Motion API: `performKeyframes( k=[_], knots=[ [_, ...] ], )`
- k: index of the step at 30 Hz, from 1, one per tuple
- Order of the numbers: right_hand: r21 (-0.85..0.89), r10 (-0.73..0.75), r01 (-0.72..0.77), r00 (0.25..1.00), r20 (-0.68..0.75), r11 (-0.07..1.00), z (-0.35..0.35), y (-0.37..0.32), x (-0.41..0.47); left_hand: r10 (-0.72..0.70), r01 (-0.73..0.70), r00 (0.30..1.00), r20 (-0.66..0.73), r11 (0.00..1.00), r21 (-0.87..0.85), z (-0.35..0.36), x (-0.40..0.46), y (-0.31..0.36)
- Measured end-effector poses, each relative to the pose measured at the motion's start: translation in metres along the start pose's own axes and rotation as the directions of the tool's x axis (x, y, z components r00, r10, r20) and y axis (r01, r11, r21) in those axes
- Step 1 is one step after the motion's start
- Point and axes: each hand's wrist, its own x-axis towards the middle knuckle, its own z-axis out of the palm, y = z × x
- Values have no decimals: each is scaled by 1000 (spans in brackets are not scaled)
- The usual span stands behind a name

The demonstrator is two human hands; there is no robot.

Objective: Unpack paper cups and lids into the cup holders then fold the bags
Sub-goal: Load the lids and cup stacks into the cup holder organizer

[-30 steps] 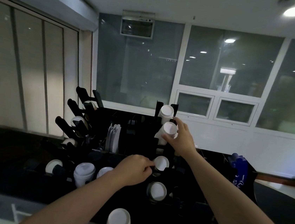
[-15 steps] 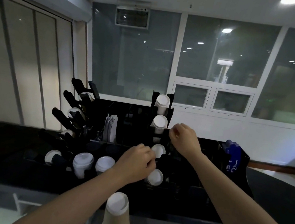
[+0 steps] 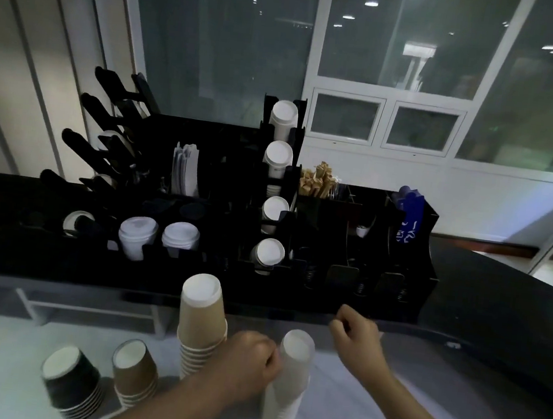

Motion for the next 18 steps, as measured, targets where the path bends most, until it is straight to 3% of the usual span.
performKeyframes(
  k=[3, 5, 8, 13, 18],
  knots=[
    [116, 62, -73, 994, 89, 991, 16, 32, -28, -60, 59, 992, 110, 998, 19, 29, -17, -8],
    [125, 104, -141, 960, 260, 982, 28, 47, -40, -69, 61, 989, 133, 996, 65, 44, -25, -13],
    [103, 141, -198, 903, 406, 975, 54, 62, -49, -228, 256, 933, 277, 964, -68, 66, -38, -19],
    [167, 197, -261, 926, 322, 951, 93, 66, -47, -297, 362, 878, 375, 925, -113, 86, -40, -25],
    [236, 248, -302, 940, 233, 924, 83, 60, -35, -334, 445, 851, 406, 868, -218, 87, -35, -27]
  ],
)
